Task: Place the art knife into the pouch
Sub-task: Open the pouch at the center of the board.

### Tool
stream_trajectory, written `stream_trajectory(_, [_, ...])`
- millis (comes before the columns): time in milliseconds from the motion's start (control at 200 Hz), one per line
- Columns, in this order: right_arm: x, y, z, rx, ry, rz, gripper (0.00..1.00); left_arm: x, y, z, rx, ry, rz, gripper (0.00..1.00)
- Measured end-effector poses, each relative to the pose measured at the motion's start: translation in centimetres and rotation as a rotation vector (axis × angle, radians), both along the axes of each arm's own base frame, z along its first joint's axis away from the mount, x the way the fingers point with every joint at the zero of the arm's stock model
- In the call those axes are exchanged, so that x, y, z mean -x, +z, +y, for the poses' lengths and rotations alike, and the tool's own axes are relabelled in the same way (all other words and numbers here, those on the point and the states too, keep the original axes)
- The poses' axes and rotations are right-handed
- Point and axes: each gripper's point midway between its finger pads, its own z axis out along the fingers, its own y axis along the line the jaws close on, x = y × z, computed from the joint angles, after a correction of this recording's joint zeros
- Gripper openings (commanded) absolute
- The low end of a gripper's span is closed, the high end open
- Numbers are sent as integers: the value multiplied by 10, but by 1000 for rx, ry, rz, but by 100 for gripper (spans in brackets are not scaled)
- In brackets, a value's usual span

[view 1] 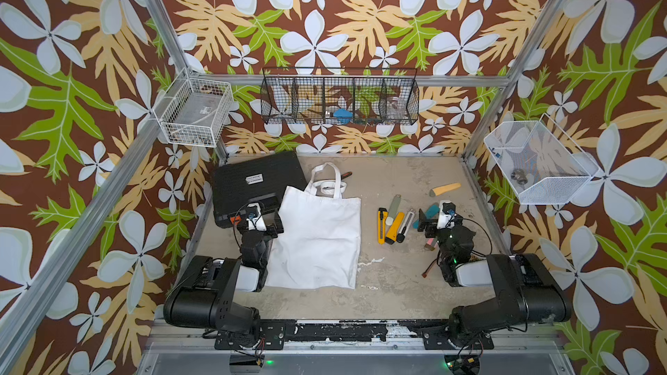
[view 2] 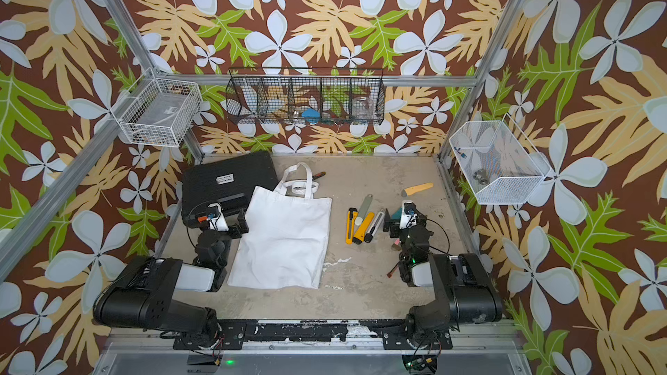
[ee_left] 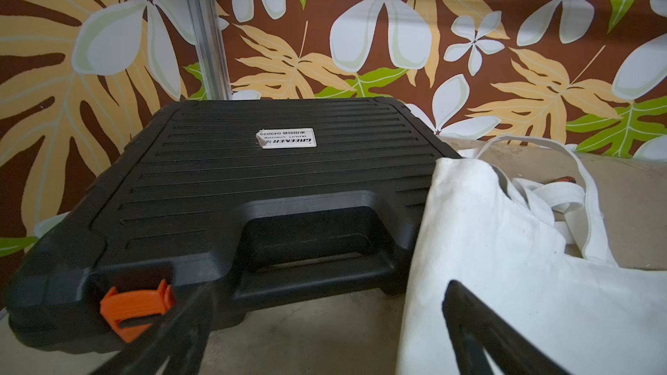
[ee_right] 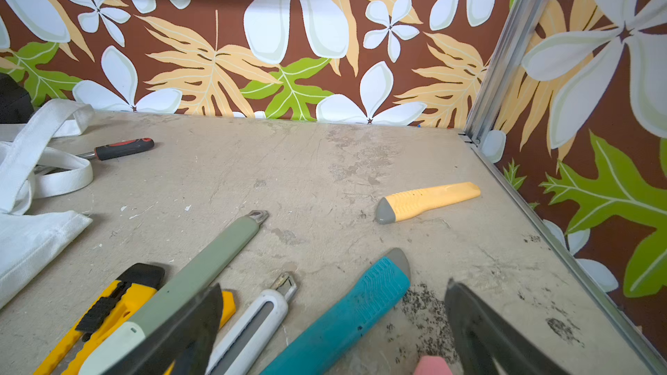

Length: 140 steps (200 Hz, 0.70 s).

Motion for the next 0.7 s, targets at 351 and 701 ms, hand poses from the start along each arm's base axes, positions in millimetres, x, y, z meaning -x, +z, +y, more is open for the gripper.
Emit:
stream_trajectory(351, [0,0,-1,-1,-2,0,100,0,0,1,0,3,1,100])
stream_trajectory(701, [2,-1,2,8,-15,4,100,1,0,1,0,4,0,100])
